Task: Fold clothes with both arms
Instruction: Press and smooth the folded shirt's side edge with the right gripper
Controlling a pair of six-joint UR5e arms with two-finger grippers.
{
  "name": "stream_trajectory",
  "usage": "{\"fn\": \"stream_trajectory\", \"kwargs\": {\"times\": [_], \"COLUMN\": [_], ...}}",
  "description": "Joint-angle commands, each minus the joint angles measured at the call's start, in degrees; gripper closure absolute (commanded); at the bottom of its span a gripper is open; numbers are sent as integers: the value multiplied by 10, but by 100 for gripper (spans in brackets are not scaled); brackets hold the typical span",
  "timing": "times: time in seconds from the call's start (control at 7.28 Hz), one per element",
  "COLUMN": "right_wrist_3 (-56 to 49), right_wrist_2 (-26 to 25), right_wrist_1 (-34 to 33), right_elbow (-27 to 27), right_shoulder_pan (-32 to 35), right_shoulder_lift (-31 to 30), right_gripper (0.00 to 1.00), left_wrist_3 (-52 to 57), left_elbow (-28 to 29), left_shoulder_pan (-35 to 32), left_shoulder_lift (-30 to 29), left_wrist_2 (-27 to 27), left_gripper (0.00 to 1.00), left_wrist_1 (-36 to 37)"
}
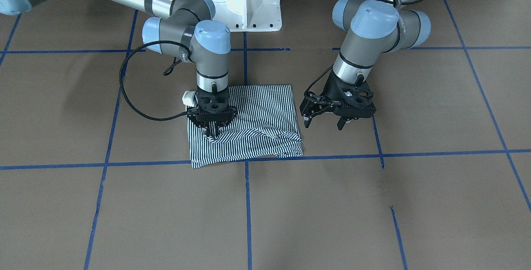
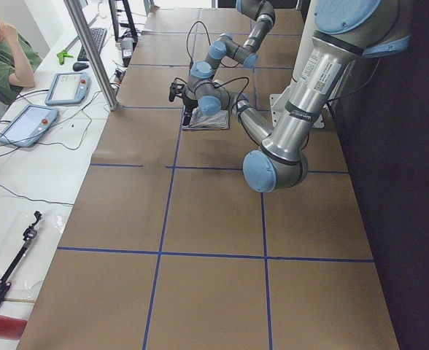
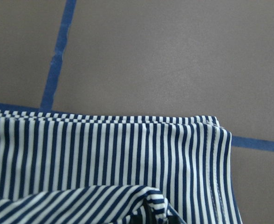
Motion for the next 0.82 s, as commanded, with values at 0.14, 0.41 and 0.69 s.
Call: {"fn": "stream_trajectory", "kwargs": {"times": [0.14,0.41,0.69], "right_wrist_3": [-57,-70,-70], "right_wrist_2": [-5,-8,-12], "right_wrist_1": [2,3,3], "right_elbow": [-4,-5,-7], "right_shoulder_pan": [5,14,22], "right_shoulder_lift": [4,1,1], "right_gripper": [100,100,100], "left_wrist_3": [0,0,0], "left_elbow": [0,0,0], "left_shoulder_pan": [0,0,0], "left_shoulder_lift": [0,0,0], "left_wrist_2": [0,0,0], "left_gripper": [0,0,0], "left_wrist_1": [0,0,0]}}
